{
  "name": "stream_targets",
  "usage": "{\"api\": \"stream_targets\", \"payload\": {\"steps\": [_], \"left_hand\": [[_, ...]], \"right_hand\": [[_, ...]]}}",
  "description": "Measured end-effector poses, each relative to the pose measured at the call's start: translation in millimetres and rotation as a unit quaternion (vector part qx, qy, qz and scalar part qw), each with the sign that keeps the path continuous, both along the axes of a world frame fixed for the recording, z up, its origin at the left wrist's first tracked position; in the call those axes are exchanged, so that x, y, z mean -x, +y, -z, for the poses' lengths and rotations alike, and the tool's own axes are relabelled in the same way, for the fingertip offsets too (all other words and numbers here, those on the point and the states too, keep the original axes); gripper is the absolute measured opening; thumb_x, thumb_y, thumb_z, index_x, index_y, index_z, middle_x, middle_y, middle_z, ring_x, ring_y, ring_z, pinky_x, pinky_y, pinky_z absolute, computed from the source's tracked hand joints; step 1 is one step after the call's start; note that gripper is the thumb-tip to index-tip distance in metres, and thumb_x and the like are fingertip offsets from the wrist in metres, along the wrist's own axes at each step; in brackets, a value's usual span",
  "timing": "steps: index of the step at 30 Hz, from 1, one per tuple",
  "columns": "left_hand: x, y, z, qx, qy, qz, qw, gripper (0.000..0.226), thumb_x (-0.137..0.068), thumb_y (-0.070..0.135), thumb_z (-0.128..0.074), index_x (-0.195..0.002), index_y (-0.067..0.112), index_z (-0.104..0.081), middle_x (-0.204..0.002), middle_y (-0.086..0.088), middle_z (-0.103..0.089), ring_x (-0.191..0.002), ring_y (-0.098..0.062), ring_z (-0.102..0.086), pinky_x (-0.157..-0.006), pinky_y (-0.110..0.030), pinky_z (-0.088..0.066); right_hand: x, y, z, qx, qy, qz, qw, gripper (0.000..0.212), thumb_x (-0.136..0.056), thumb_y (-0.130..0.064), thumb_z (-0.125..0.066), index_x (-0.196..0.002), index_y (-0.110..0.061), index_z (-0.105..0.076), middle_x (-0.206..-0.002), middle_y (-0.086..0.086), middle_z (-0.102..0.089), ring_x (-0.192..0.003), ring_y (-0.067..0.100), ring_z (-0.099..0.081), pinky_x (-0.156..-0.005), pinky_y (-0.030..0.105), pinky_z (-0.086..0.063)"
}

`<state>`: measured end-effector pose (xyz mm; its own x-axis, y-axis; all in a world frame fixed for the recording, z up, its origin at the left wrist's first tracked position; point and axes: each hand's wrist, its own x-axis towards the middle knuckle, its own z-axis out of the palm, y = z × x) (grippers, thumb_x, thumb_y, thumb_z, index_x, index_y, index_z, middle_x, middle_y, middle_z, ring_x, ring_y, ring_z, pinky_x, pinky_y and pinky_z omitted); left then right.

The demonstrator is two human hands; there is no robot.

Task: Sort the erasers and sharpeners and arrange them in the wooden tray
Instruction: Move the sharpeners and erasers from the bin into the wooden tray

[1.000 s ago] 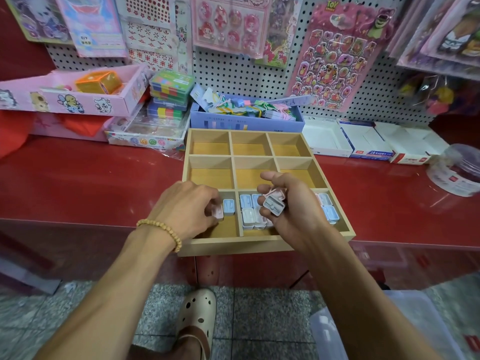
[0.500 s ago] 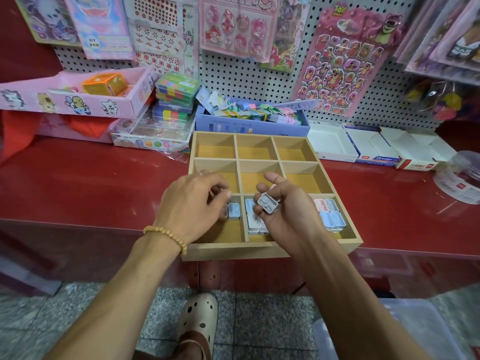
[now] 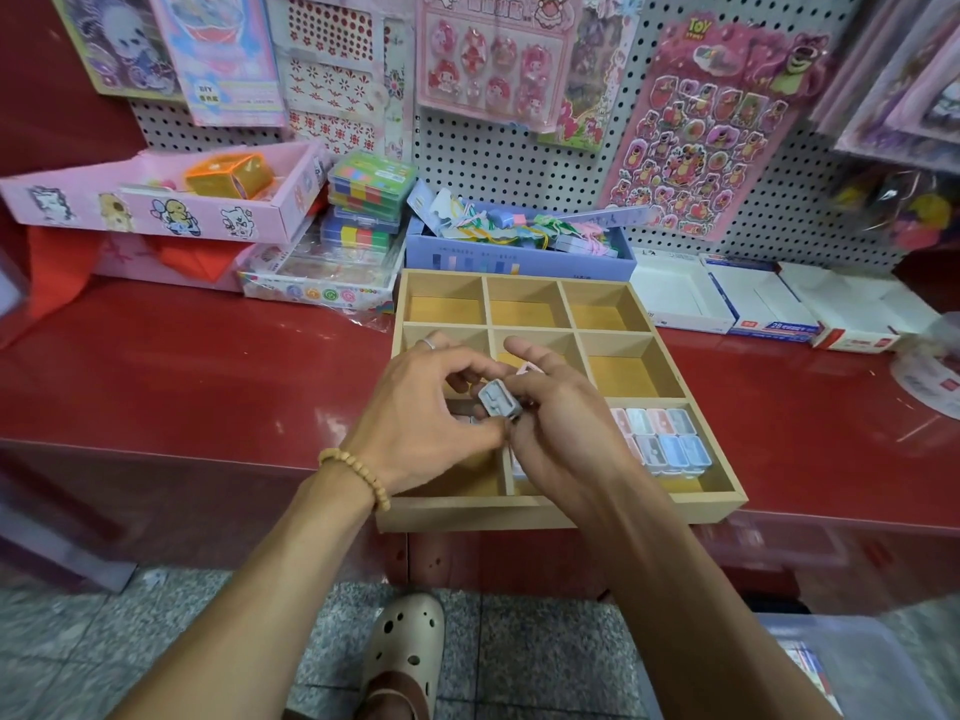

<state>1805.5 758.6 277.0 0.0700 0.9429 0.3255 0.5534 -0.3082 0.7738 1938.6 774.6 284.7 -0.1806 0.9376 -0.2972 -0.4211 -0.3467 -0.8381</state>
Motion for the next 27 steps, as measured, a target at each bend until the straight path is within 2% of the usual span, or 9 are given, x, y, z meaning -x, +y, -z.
{"api": "stream_targets", "payload": {"steps": [2, 4, 6, 10, 13, 16, 23, 27], "left_hand": [[9, 0, -3, 0.017, 0.011, -0.003, 1.0, 0.032, -0.058, 0.025, -0.081, -0.088, 0.029, -0.073, -0.083, 0.01, -0.061, -0.07, -0.003, -0.055, -0.06, -0.009, -0.037], [21, -1, -7, 0.049, 0.062, -0.008, 0.997, 0.032, -0.061, 0.021, -0.083, -0.091, 0.027, -0.073, -0.083, 0.013, -0.062, -0.072, -0.005, -0.056, -0.065, -0.015, -0.044], [32, -4, -9, 0.088, 0.149, -0.013, 0.985, 0.034, -0.065, 0.023, -0.081, -0.098, 0.027, -0.073, -0.085, 0.015, -0.058, -0.075, -0.005, -0.056, -0.073, -0.025, -0.05], [30, -4, -4, 0.109, 0.324, -0.013, 0.94, 0.035, -0.08, 0.029, -0.074, -0.114, 0.032, -0.068, -0.081, 0.022, -0.045, -0.086, -0.008, -0.046, -0.081, -0.024, -0.043], [23, -2, 2, 0.091, 0.387, -0.009, 0.917, 0.035, -0.085, 0.031, -0.07, -0.119, 0.035, -0.065, -0.105, 0.012, -0.06, -0.105, -0.012, -0.052, -0.09, -0.031, -0.048], [22, -1, 8, 0.086, 0.409, -0.013, 0.909, 0.03, -0.087, 0.031, -0.068, -0.116, 0.034, -0.068, -0.113, 0.008, -0.06, -0.109, -0.015, -0.053, -0.089, -0.035, -0.051], [22, -3, 9, 0.075, 0.398, -0.032, 0.914, 0.029, -0.085, 0.047, -0.068, -0.11, 0.032, -0.07, -0.102, 0.01, -0.05, -0.104, -0.01, -0.04, -0.079, -0.029, -0.049], [21, -1, 12, 0.06, 0.402, -0.034, 0.913, 0.027, -0.086, 0.044, -0.067, -0.109, 0.032, -0.072, -0.099, 0.009, -0.05, -0.103, -0.012, -0.041, -0.079, -0.029, -0.048]], "right_hand": [[-6, 2, 0, -0.013, -0.074, 0.015, 0.997, 0.032, -0.1, 0.003, -0.043, -0.128, -0.01, -0.05, -0.101, 0.014, -0.061, -0.079, 0.021, -0.062, -0.072, 0.035, -0.054], [-17, 3, 1, -0.019, -0.112, 0.032, 0.993, 0.027, -0.102, -0.005, -0.046, -0.127, -0.015, -0.051, -0.099, 0.008, -0.064, -0.077, 0.018, -0.063, -0.071, 0.032, -0.053], [-26, 3, 0, -0.023, -0.118, 0.041, 0.992, 0.026, -0.101, -0.008, -0.048, -0.126, -0.016, -0.051, -0.094, 0.005, -0.067, -0.07, 0.016, -0.063, -0.064, 0.029, -0.051], [-36, 0, 2, -0.014, -0.111, 0.054, 0.992, 0.026, -0.099, -0.006, -0.05, -0.124, -0.011, -0.052, -0.092, 0.007, -0.067, -0.062, 0.015, -0.06, -0.056, 0.027, -0.048], [-38, -3, 3, -0.011, -0.11, 0.049, 0.993, 0.024, -0.099, -0.005, -0.051, -0.122, -0.013, -0.052, -0.094, 0.01, -0.068, -0.06, 0.014, -0.059, -0.057, 0.027, -0.048], [-39, -5, 3, -0.014, -0.107, 0.046, 0.993, 0.022, -0.099, -0.006, -0.051, -0.121, -0.011, -0.053, -0.091, 0.011, -0.068, -0.057, 0.014, -0.058, -0.057, 0.027, -0.047], [-41, -9, 6, -0.034, -0.141, 0.011, 0.989, 0.012, -0.099, -0.006, -0.053, -0.109, -0.009, -0.059, -0.088, 0.01, -0.058, -0.057, 0.014, -0.054, -0.058, 0.027, -0.046], [-43, -12, 8, -0.045, -0.158, -0.012, 0.986, 0.009, -0.099, -0.008, -0.055, -0.106, -0.009, -0.061, -0.076, 0.002, -0.053, -0.057, 0.014, -0.051, -0.054, 0.025, -0.044]]}}
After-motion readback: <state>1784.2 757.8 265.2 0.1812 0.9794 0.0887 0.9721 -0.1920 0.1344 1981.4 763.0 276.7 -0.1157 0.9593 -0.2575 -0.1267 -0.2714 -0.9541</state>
